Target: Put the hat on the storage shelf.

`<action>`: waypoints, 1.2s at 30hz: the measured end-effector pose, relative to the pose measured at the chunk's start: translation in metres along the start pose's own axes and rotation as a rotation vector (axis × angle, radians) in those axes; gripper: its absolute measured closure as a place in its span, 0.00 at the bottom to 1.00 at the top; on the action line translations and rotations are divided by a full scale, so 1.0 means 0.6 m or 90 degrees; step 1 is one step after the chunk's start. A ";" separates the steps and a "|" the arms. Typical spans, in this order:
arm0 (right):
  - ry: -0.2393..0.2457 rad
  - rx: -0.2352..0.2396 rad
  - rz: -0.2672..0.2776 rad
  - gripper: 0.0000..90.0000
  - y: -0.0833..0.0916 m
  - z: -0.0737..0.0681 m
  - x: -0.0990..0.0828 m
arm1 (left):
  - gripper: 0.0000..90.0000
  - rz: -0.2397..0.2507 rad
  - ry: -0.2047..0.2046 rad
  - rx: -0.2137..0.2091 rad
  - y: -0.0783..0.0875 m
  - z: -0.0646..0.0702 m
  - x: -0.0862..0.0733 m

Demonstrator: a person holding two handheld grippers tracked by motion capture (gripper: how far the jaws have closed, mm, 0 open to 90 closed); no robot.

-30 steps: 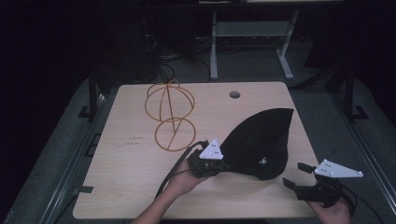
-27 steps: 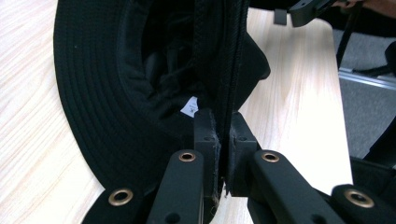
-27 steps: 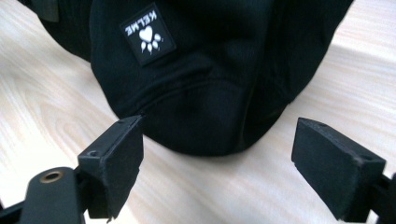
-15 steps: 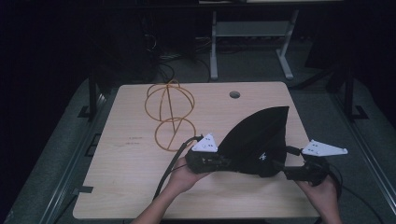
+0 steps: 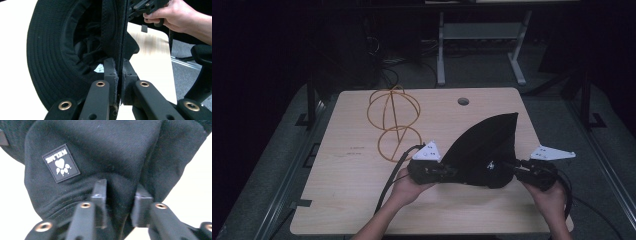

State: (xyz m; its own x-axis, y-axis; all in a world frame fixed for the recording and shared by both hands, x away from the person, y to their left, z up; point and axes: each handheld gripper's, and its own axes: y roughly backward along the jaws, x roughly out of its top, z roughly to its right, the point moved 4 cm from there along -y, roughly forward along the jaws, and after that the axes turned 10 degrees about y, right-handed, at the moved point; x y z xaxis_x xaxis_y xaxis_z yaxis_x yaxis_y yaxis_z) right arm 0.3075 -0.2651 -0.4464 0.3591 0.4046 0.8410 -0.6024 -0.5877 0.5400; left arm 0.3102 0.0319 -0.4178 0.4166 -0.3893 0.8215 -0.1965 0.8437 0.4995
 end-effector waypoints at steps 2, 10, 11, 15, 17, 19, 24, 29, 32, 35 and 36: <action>0.015 -0.002 -0.002 0.90 -0.001 -0.002 0.002 | 0.95 -0.003 -0.006 0.008 0.003 -0.001 -0.001; 0.041 0.006 -0.012 0.94 0.007 -0.008 0.022 | 0.77 -0.011 -0.034 0.058 0.024 -0.002 -0.003; 0.044 0.007 -0.011 0.95 0.009 -0.009 0.027 | 0.74 -0.011 -0.035 0.062 0.027 -0.002 -0.003; 0.053 0.017 -0.010 0.96 0.017 -0.011 0.045 | 0.64 -0.009 -0.037 0.082 0.049 -0.003 -0.009; 0.057 0.021 -0.010 0.96 0.022 -0.012 0.059 | 0.60 -0.007 -0.033 0.088 0.059 -0.004 -0.015; 0.062 0.026 -0.009 0.96 0.028 -0.012 0.073 | 0.58 -0.005 -0.031 0.092 0.068 -0.005 -0.021; 0.065 0.040 -0.013 0.96 0.038 -0.011 0.109 | 0.56 -0.011 -0.024 0.107 0.092 -0.011 -0.043; 0.075 0.050 -0.017 0.96 0.046 -0.011 0.150 | 0.53 -0.022 -0.024 0.121 0.111 -0.020 -0.067; 0.085 0.053 -0.018 0.96 0.050 -0.010 0.172 | 0.52 -0.018 -0.014 0.126 0.117 -0.025 -0.082; 0.091 0.057 -0.013 0.96 0.054 -0.009 0.198 | 0.51 -0.015 -0.008 0.129 0.122 -0.029 -0.096; 0.092 0.057 -0.012 0.96 0.055 -0.009 0.204 | 0.51 -0.017 -0.009 0.130 0.123 -0.030 -0.100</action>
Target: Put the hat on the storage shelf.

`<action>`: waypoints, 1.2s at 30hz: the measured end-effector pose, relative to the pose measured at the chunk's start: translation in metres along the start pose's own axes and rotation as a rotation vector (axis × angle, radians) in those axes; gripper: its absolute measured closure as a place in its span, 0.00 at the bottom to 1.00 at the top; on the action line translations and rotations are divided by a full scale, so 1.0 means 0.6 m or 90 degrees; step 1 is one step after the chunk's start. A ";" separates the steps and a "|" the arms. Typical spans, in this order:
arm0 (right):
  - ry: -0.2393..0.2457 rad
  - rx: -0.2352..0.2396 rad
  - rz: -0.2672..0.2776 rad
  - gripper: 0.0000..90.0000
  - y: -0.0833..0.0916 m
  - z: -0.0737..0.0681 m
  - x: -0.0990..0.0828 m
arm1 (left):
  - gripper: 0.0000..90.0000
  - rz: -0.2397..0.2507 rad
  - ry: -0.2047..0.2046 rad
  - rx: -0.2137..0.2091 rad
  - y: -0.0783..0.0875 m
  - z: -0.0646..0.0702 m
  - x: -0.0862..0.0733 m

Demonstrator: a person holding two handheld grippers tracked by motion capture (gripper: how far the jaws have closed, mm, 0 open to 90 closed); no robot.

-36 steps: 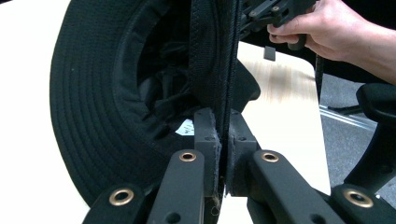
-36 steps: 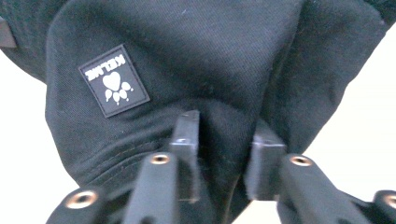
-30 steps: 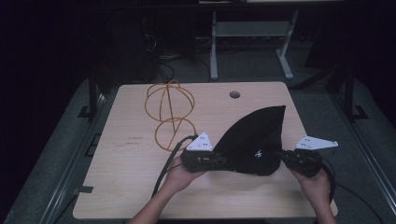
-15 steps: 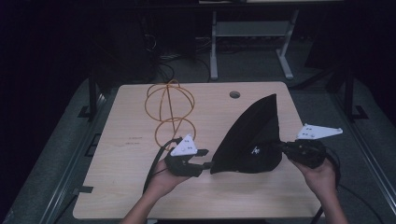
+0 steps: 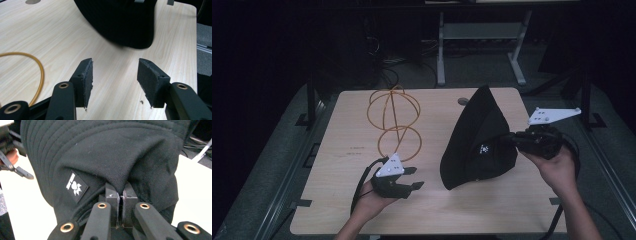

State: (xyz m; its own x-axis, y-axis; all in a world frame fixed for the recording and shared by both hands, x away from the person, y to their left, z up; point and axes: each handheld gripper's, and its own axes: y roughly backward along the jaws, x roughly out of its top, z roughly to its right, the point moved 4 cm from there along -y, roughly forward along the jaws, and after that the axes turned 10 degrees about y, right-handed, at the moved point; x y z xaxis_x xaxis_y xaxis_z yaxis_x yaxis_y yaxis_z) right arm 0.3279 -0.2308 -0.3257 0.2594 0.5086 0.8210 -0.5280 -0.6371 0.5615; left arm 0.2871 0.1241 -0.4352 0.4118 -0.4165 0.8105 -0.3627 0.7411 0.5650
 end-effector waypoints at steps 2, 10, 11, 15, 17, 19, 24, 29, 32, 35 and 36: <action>0.003 0.006 0.004 0.96 0.002 0.001 0.017 | 0.50 -0.002 -0.003 0.003 0.000 -0.001 -0.005; 0.020 0.018 0.014 0.96 0.003 0.005 0.086 | 0.47 -0.006 -0.003 -0.001 -0.004 -0.004 -0.022; 0.021 0.022 0.017 0.96 0.004 0.006 0.094 | 0.47 -0.006 -0.004 -0.001 -0.003 -0.003 -0.023; 0.024 0.027 0.026 0.96 0.005 0.010 0.124 | 0.47 -0.015 -0.010 -0.001 -0.005 -0.003 -0.027; 0.028 0.031 0.029 0.96 0.004 0.010 0.140 | 0.46 -0.015 -0.013 0.001 -0.005 -0.001 -0.028; 0.033 0.032 0.031 0.96 0.003 0.010 0.156 | 0.46 -0.010 -0.007 -0.003 -0.004 0.001 -0.028; 0.038 0.044 0.033 0.96 -0.003 0.010 0.195 | 0.46 -0.012 -0.014 -0.009 -0.005 0.002 -0.030; 0.051 0.054 0.033 0.96 -0.013 0.006 0.232 | 0.46 -0.019 -0.015 -0.011 -0.009 0.004 -0.034; 0.058 0.060 0.032 0.96 -0.020 0.003 0.253 | 0.46 -0.018 -0.014 -0.014 -0.010 0.005 -0.034; 0.063 0.064 0.031 0.96 -0.028 -0.001 0.276 | 0.46 -0.020 -0.018 -0.015 -0.013 0.008 -0.035; 0.069 0.065 0.033 0.96 -0.030 -0.001 0.282 | 0.46 -0.023 -0.023 -0.015 -0.014 0.008 -0.035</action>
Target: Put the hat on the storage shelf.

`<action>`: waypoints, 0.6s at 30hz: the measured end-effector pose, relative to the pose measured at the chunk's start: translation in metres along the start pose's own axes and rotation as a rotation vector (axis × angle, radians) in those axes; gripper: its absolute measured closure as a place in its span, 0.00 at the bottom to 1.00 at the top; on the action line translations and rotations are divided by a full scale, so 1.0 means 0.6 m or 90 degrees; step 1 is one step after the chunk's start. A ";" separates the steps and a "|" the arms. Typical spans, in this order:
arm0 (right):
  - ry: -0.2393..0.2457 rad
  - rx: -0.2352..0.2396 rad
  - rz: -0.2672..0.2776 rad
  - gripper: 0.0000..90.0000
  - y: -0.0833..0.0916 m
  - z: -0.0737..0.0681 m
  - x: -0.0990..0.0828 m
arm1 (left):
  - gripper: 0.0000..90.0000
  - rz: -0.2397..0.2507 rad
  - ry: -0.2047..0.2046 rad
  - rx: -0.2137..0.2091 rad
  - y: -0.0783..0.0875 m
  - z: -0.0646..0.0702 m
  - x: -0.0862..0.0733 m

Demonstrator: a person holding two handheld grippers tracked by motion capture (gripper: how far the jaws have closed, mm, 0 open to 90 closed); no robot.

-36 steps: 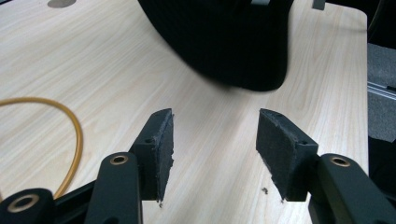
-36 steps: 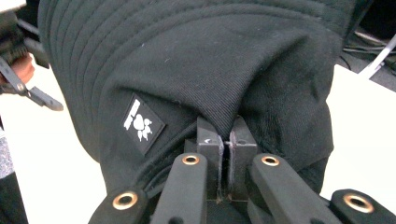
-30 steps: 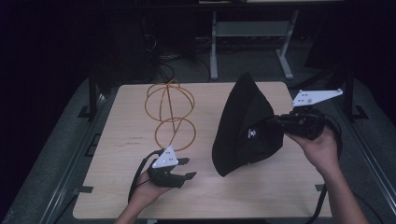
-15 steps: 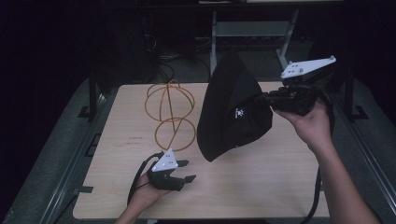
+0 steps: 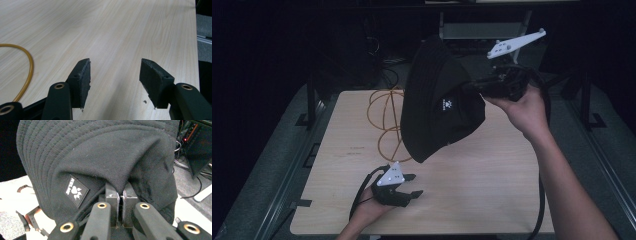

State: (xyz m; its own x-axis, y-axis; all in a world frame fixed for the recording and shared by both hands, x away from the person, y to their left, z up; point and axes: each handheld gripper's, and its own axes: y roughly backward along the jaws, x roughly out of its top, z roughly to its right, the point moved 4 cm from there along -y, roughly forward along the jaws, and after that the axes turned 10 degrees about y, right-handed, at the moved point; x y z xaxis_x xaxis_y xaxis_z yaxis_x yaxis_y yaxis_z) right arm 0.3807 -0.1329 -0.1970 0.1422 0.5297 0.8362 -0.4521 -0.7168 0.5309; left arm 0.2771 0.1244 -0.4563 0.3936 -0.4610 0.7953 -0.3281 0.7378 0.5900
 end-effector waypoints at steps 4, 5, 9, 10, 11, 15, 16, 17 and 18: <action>0.012 0.003 0.004 0.96 -0.013 -0.002 0.033 | 0.46 -0.004 -0.004 -0.006 -0.004 0.003 -0.001; 0.015 0.005 0.008 0.96 -0.016 -0.002 0.038 | 0.46 -0.007 -0.007 -0.007 -0.005 0.004 -0.001; 0.021 0.008 0.010 0.96 -0.032 -0.002 0.066 | 0.46 -0.008 -0.014 -0.012 -0.009 0.009 0.000; 0.021 0.008 0.011 0.96 -0.036 -0.002 0.073 | 0.46 -0.009 -0.017 -0.012 -0.009 0.010 0.000; 0.025 0.008 0.012 0.96 -0.042 -0.002 0.081 | 0.46 -0.010 -0.017 -0.014 -0.010 0.010 0.000; 0.026 0.014 0.014 0.96 -0.064 0.000 0.105 | 0.46 -0.013 -0.021 -0.019 -0.013 0.013 0.000; 0.025 0.016 0.013 0.96 -0.071 0.000 0.111 | 0.46 -0.013 -0.020 -0.020 -0.014 0.015 0.000; 0.027 0.016 0.014 0.96 -0.076 0.001 0.116 | 0.46 -0.016 -0.024 -0.021 -0.015 0.016 0.000; 0.026 0.019 0.013 0.96 -0.084 0.001 0.121 | 0.46 -0.017 -0.024 -0.023 -0.016 0.017 0.000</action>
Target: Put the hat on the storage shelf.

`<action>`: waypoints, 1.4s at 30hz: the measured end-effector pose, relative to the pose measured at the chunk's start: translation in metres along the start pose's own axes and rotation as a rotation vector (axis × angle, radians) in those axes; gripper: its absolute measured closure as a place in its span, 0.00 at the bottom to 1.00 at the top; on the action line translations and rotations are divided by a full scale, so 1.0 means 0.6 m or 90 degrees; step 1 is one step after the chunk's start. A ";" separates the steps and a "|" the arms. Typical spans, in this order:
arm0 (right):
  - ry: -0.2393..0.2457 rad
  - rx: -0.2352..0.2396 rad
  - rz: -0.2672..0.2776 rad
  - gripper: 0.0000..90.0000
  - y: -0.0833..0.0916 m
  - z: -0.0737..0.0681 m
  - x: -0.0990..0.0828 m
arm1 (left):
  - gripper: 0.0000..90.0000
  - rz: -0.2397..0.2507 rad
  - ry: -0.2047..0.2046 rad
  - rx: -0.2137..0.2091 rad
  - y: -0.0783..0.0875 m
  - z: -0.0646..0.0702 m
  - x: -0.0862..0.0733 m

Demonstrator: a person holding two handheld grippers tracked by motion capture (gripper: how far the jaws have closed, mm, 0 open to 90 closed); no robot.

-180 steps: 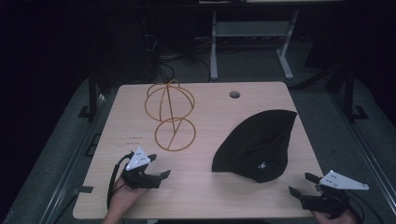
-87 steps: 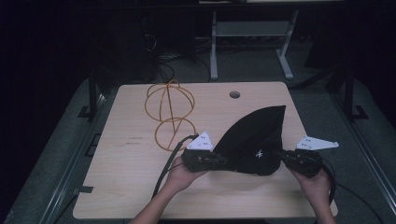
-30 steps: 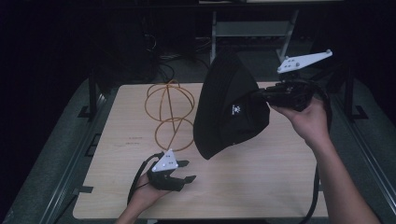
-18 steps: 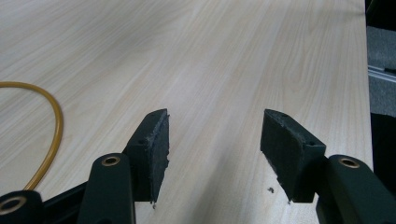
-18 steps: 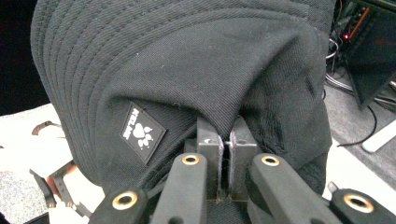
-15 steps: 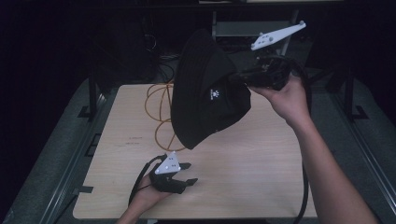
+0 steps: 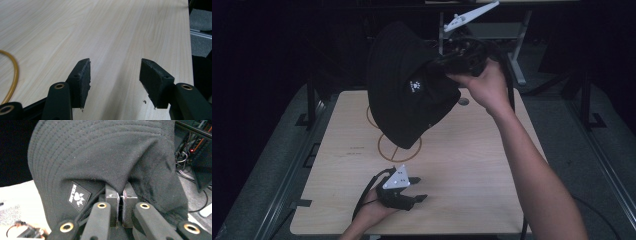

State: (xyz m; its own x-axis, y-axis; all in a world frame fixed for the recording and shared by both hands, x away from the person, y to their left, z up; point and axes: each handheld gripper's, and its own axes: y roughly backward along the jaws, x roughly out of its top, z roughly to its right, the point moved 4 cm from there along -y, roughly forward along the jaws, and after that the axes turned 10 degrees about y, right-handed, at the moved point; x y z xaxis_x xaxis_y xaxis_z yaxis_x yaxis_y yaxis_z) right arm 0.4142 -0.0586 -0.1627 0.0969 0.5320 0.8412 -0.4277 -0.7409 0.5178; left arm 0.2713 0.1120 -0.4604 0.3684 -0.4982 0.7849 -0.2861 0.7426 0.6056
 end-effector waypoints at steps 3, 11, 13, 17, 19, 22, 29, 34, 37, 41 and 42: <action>0.005 0.002 -0.011 0.96 -0.028 0.002 0.016 | 0.46 -0.004 -0.010 -0.003 -0.004 0.004 0.001; -0.001 0.014 -0.041 0.96 -0.102 0.009 0.046 | 0.46 -0.013 -0.028 -0.007 -0.011 0.010 0.005; 0.004 0.017 -0.051 0.96 -0.124 0.009 0.054 | 0.46 -0.013 -0.028 -0.009 -0.014 0.009 0.007; -0.001 0.029 -0.054 0.95 -0.167 0.009 0.061 | 0.46 -0.009 -0.033 -0.011 -0.016 0.009 0.009; -0.006 0.036 -0.058 0.95 -0.188 0.006 0.063 | 0.46 -0.013 -0.043 -0.010 -0.016 0.010 0.009; 0.002 0.038 -0.079 0.95 -0.217 -0.001 0.062 | 0.46 -0.018 -0.050 -0.011 -0.016 0.011 0.010; 0.029 0.016 -0.133 0.88 -0.269 -0.007 0.056 | 0.46 -0.019 -0.048 -0.017 -0.021 0.018 0.009; 0.013 0.047 -0.141 0.62 -0.286 -0.018 0.051 | 0.46 -0.029 -0.054 -0.019 -0.024 0.023 0.008; 0.007 0.054 -0.120 0.60 -0.279 -0.021 0.045 | 0.46 -0.027 -0.053 -0.024 -0.023 0.023 0.008; -0.009 0.065 -0.114 0.54 -0.268 -0.019 0.031 | 0.45 -0.026 -0.047 -0.021 -0.023 0.022 0.007; -0.008 0.067 -0.109 0.54 -0.266 -0.017 0.029 | 0.45 -0.025 -0.045 -0.021 -0.023 0.022 0.007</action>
State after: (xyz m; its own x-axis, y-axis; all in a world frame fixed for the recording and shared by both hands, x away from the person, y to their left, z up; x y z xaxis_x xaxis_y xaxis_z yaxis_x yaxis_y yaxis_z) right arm 0.4748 0.0733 -0.2323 0.1715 0.6495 0.7407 -0.3083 -0.6787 0.6665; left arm 0.2652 0.0938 -0.4634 0.3147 -0.5571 0.7685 -0.2426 0.7356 0.6325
